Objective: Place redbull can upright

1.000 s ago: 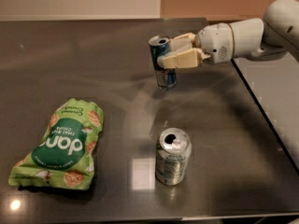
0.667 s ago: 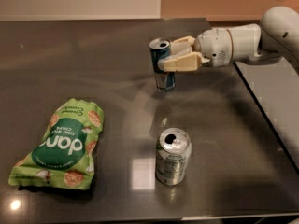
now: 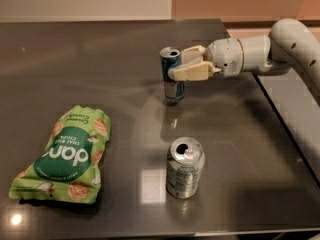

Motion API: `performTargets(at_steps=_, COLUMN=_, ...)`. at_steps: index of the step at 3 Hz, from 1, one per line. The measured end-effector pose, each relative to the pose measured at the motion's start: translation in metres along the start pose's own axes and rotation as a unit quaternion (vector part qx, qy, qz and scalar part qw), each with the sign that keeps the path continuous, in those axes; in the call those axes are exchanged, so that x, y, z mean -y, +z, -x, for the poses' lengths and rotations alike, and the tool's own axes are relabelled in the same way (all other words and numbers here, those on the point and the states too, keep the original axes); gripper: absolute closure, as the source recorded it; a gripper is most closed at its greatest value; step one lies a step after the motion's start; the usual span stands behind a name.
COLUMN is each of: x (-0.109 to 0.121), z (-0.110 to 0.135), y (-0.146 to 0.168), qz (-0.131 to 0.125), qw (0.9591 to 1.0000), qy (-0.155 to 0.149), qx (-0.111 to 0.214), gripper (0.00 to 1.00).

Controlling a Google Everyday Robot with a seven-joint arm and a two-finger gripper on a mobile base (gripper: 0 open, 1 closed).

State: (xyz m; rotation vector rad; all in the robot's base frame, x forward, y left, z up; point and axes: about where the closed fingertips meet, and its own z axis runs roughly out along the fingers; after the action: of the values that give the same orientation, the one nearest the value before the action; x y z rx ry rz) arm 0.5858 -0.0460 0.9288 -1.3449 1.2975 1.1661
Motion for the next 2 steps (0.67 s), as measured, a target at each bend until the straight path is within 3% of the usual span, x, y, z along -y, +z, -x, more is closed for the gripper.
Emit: performTargets(at_steps=2, x=0.0067, z=-0.0091, y=0.0021, qz=-0.025, qw=0.9995, qy=-0.014, qx=0.009, gripper=0.54)
